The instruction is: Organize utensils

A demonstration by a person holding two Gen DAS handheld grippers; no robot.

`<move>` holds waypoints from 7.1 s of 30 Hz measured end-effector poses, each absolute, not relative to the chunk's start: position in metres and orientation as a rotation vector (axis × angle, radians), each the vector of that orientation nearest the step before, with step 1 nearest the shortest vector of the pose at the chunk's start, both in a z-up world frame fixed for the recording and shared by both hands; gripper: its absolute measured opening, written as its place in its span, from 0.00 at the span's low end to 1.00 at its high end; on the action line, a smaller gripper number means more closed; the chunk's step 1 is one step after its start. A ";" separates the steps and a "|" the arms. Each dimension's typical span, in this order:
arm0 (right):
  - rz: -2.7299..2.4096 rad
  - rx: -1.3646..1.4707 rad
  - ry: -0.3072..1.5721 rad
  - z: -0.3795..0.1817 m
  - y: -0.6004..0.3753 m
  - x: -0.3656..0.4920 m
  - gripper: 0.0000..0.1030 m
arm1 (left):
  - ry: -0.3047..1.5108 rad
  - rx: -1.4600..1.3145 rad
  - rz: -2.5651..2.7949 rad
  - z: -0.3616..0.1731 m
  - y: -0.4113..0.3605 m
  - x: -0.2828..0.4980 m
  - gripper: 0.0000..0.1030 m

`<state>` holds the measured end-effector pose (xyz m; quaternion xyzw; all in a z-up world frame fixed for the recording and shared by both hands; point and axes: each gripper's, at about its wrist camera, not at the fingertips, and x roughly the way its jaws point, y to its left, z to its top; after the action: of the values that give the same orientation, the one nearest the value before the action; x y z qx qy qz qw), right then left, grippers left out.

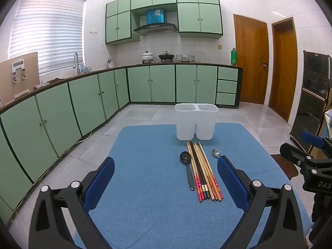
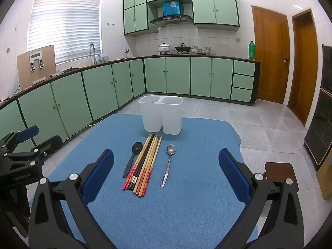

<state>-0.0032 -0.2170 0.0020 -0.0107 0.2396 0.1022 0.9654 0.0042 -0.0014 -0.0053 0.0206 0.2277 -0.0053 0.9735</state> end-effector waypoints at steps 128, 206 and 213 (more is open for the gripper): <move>0.247 -0.055 0.951 -0.136 -0.188 0.218 0.27 | 0.873 0.073 -0.104 -0.140 -0.004 0.201 0.94; 0.295 -0.020 0.600 -0.067 -0.243 0.237 0.26 | 0.536 -0.080 -0.307 -0.098 0.043 0.267 0.33; 0.318 0.025 0.486 -0.031 -0.243 0.228 0.26 | 0.448 -0.055 -0.292 -0.074 0.024 0.257 0.33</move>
<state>0.2280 -0.2426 -0.0310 0.0122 0.2394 0.1567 0.9581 0.2570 0.0242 -0.0737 -0.0271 0.2214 -0.1444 0.9641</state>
